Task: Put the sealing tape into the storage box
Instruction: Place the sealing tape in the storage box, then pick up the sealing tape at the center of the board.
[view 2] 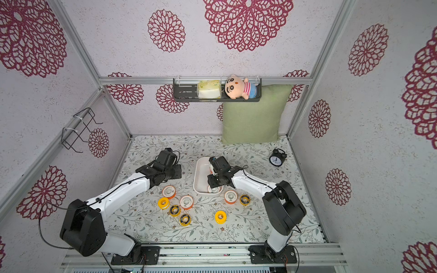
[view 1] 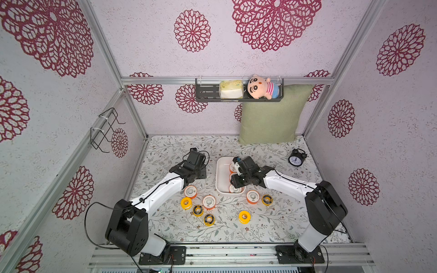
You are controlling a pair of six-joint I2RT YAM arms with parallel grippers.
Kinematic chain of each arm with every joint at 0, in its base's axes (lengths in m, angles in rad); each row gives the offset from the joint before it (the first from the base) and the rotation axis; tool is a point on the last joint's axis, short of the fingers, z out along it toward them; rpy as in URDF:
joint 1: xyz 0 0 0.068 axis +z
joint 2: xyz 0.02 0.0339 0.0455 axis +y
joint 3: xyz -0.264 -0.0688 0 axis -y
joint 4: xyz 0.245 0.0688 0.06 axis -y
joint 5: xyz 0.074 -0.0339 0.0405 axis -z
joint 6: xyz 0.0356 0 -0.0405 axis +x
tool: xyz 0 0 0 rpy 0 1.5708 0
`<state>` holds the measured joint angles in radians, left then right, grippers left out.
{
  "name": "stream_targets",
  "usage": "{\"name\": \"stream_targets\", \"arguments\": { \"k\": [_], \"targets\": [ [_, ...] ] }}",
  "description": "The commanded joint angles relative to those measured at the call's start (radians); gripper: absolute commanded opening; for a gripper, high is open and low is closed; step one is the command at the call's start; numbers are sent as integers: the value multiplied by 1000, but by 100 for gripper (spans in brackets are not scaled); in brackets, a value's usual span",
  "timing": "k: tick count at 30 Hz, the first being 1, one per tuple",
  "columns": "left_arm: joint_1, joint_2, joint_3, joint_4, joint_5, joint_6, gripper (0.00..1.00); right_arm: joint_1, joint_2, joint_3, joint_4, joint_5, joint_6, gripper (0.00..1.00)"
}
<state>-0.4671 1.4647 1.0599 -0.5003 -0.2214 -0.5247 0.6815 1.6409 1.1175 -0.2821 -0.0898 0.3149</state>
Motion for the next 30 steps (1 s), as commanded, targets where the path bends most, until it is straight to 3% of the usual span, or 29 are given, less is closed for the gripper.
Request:
{"name": "stream_targets", "arguments": {
  "k": [1,13,25,30],
  "targets": [
    [25,-31,-23,-11,-24,1,58,-59,-111,-49,141,-7,49,47],
    [85,-96,-116,-20,13,-28,60,-280,-324,-296,305,-43,98,48],
    [87,-139,-212,-148,8,-148,61,-298,-346,-358,330,-70,90,49],
    [79,-187,-255,-167,59,-178,60,-298,-336,-362,336,-79,86,49]
  ]
}}
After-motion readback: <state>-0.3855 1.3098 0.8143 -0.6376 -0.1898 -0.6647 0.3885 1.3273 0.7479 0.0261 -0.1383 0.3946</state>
